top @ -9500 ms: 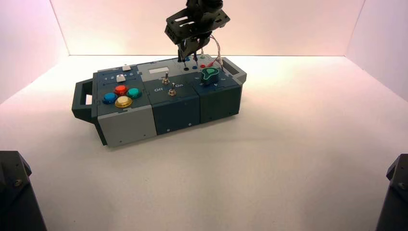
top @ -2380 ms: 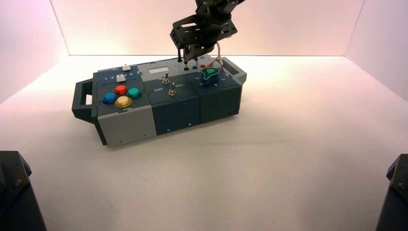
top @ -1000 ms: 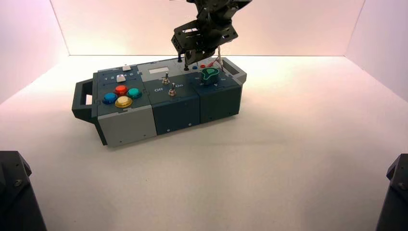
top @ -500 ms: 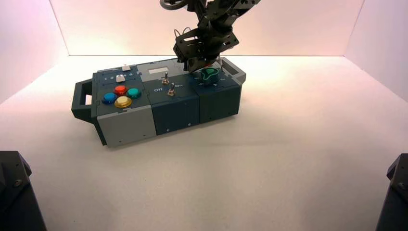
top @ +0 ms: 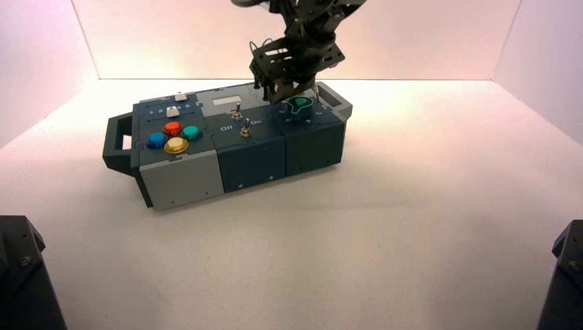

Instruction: Insert the black wire.

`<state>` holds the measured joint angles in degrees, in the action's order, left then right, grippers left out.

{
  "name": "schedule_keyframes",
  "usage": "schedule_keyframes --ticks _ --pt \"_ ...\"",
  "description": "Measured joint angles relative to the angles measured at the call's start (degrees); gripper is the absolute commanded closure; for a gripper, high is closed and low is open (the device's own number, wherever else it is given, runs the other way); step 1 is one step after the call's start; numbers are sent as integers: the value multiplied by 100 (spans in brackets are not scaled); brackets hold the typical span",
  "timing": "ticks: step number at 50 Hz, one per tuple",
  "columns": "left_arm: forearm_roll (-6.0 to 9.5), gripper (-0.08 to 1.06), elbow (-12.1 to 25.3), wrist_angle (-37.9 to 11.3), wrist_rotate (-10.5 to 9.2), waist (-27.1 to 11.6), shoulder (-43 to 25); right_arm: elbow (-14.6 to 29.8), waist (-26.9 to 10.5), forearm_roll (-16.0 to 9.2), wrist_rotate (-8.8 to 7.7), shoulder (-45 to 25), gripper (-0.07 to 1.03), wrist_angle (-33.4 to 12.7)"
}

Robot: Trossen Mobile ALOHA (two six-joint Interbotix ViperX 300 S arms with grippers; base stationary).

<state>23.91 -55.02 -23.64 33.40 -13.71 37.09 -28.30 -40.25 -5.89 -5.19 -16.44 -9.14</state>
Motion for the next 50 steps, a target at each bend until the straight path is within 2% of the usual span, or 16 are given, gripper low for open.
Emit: schedule_keyframes --ticks 15,33,46,50 --pt "0 101 0 0 -9 0 0 229 -9 0 9 35 64 -334" --pt "0 101 0 0 0 0 0 439 -9 0 9 0 68 -360" --pt "0 101 0 0 0 0 0 510 -9 0 9 -53 80 -369" --pt "0 101 0 0 -9 0 0 545 -9 18 0 -79 89 -369"
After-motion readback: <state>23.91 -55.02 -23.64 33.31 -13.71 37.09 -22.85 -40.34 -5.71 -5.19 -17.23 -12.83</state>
